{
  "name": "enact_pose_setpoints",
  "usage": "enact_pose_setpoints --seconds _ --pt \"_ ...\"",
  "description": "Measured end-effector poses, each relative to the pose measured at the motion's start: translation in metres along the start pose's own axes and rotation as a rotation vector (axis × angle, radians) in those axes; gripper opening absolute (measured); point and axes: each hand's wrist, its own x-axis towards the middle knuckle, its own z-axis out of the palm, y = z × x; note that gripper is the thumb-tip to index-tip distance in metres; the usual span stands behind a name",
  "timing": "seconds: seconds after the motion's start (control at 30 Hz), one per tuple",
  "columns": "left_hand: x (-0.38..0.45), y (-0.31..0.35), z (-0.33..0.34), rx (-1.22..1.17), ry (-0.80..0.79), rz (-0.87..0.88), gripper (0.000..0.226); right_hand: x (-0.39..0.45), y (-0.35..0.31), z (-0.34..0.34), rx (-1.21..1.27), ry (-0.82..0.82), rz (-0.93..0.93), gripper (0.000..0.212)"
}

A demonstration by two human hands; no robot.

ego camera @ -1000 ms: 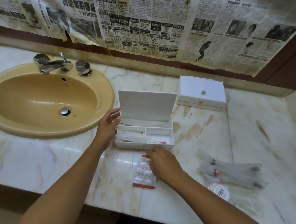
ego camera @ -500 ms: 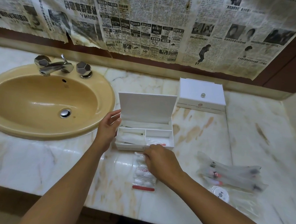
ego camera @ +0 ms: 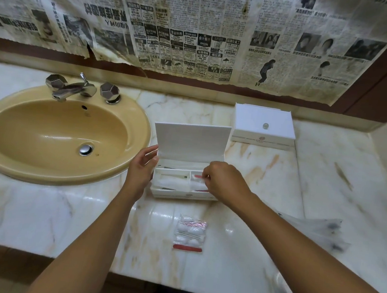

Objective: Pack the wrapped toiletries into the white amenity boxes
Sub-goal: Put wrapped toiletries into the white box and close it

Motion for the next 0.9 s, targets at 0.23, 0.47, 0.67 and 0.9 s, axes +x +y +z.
enact_pose_setpoints --seconds 0.23,0.47,0.67,0.9 --pt "0.000 0.001 0.000 -0.010 0.008 -0.015 0.026 0.016 -0.001 0.021 -0.056 -0.141 0.044 0.022" --pt "-0.001 0.002 0.001 -0.031 0.007 -0.013 0.025 0.016 -0.004 0.024 -0.019 -0.135 0.094 0.021" --pt "-0.001 0.001 0.000 -0.036 0.002 -0.015 0.025 0.016 -0.002 0.031 0.109 -0.287 0.115 0.035" --pt "-0.001 0.002 0.001 -0.029 0.002 -0.008 0.026 -0.012 -0.016 0.007 0.163 -0.057 0.034 0.031"
